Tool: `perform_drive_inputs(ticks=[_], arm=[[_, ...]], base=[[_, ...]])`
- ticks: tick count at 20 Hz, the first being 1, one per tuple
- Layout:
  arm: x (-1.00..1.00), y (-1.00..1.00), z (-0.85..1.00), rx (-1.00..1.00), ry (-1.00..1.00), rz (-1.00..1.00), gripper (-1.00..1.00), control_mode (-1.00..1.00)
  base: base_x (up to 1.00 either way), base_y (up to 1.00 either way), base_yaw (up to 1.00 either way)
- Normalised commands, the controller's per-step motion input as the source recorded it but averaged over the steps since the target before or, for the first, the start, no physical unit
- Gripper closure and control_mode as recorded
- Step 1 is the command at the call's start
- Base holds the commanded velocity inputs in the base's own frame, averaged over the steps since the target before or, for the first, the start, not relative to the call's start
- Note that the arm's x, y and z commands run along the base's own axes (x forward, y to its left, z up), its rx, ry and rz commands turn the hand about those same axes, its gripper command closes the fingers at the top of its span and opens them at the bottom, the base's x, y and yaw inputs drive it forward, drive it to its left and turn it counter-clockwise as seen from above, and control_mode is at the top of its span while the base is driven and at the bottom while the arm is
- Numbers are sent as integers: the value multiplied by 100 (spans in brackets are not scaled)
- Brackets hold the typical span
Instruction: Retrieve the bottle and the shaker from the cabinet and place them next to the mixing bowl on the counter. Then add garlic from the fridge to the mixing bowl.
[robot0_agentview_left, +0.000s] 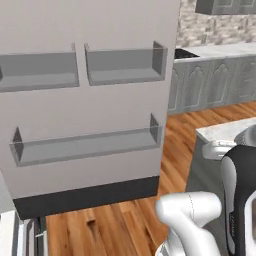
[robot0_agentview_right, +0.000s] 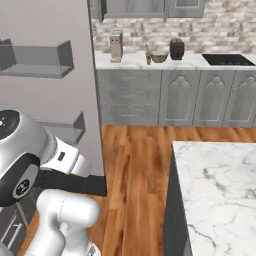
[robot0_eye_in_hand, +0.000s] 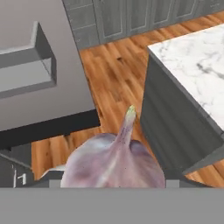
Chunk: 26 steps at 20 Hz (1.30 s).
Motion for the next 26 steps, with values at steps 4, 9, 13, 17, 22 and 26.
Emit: perform_drive_inputs(ticks=[4,9,13,17,22,26], arm=[[0,0,0,0,0,0,100,100],[0,0,0,0,0,0,100,100],[0,0,0,0,0,0,100,100],[0,0,0,0,0,0,100,100],[0,0,0,0,0,0,100,100],[0,0,0,0,0,0,100,100]], base=[[99,-45,5],[31,-89,8],[44,-75,1],[97,-61,9],[100,-18,-8],[99,11,-34]])
